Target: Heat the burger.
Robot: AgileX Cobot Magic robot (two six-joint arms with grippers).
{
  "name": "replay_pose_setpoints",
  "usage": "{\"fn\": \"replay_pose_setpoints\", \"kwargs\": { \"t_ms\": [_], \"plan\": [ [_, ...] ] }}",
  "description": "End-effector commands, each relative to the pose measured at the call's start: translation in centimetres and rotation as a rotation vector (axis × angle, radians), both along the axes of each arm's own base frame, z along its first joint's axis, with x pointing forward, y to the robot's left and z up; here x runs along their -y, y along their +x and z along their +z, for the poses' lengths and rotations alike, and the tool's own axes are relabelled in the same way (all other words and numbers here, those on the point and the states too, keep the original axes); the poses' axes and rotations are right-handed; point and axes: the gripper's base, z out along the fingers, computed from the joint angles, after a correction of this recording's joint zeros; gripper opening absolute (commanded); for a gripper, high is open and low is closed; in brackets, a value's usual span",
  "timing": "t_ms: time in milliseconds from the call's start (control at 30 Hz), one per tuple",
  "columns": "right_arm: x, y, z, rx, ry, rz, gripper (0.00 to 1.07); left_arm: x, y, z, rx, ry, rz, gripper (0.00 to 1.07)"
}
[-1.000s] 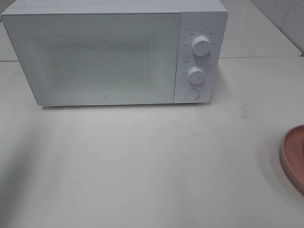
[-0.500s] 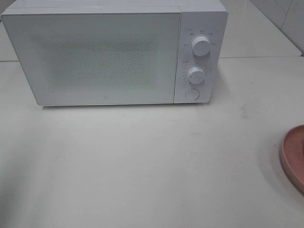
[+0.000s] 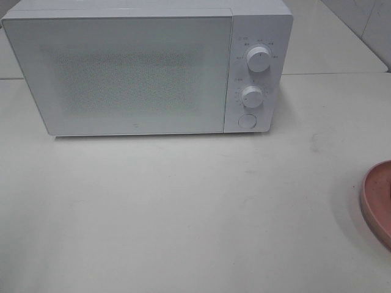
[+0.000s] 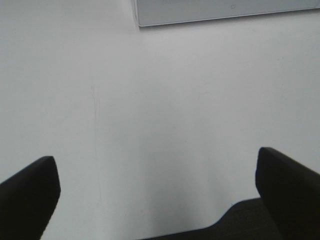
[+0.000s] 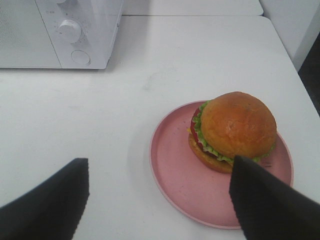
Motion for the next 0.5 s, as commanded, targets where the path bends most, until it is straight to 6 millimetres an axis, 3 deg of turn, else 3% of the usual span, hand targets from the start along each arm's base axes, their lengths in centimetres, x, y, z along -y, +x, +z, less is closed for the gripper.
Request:
{"fn": "replay_pose_setpoints", "kwargs": {
  "t_ms": [33,333,500],
  "plan": [
    [0.0,-0.3,0.1,0.043,-0.002,-0.002,0.75,0.0,-1.6,-0.5,0.035,0.007,0.002,1.0],
    [0.0,-0.3,0.1,0.043,-0.002,-0.002,0.75,0.3,-5.1,-0.3,0.254,-0.027,-0.014,1.0],
    [0.0,-0.3,0.1,0.042,-0.002,-0.002,0.75,0.6,-5.3,-0.3,0.272,-0.06,-0.032,1.0]
  ]
}}
